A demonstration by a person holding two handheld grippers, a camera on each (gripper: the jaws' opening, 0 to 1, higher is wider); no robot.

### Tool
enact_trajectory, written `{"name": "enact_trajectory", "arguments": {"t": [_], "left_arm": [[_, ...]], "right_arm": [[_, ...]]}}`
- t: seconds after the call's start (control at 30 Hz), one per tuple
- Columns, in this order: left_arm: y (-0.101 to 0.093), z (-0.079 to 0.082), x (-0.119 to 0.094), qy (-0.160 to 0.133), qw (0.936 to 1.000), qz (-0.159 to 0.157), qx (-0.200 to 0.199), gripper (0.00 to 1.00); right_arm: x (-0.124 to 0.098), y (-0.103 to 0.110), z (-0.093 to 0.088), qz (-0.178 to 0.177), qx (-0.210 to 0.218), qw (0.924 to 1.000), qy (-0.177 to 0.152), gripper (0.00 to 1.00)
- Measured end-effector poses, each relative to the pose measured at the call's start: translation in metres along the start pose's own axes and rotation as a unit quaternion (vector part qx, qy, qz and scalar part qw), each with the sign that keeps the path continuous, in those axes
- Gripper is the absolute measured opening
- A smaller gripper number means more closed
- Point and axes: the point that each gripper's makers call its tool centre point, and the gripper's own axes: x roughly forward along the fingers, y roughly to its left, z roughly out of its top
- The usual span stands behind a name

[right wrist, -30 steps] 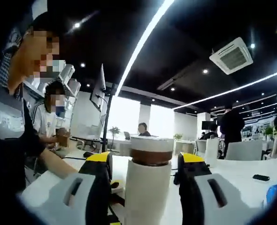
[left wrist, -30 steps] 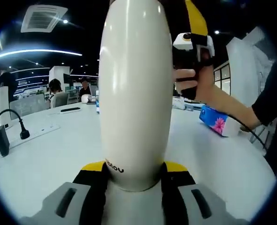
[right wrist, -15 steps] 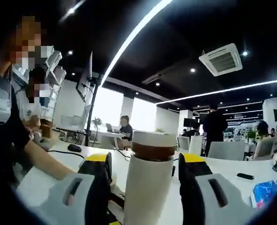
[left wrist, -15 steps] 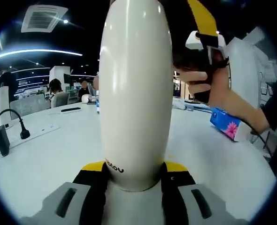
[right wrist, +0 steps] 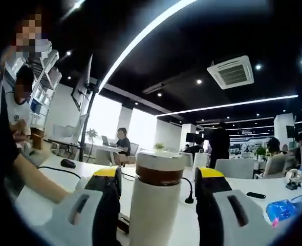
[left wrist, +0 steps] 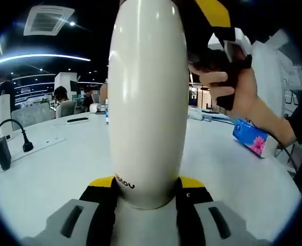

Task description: Grasp the water cup twist off the cup lid place the cup lid on the table

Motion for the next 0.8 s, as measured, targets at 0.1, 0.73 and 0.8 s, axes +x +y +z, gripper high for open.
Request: {"name": "enact_trajectory", "arguments": {"t": [0.1, 0.73, 0.8], "left_arm": [[0.000, 0.000, 0.000, 0.000, 1.0000, 0.000, 0.000, 0.47], [-0.001, 0.000, -0.001, 0.000, 1.0000, -0.001, 0.000, 0.47], [-0.001, 0.000, -0.001, 0.000, 1.0000, -0.001, 0.000, 0.47]], "right_arm": [[0.000, -0.004, 0.001, -0.005, 0.009, 0.9999, -0.001, 0.53], [0.009, 0.000, 0.001, 0.015, 0.037, 0.9992, -0.003, 0.42], [0.010, 0.000, 0.007, 0.020, 0.048, 0.9986, -0.014, 0.43]]}}
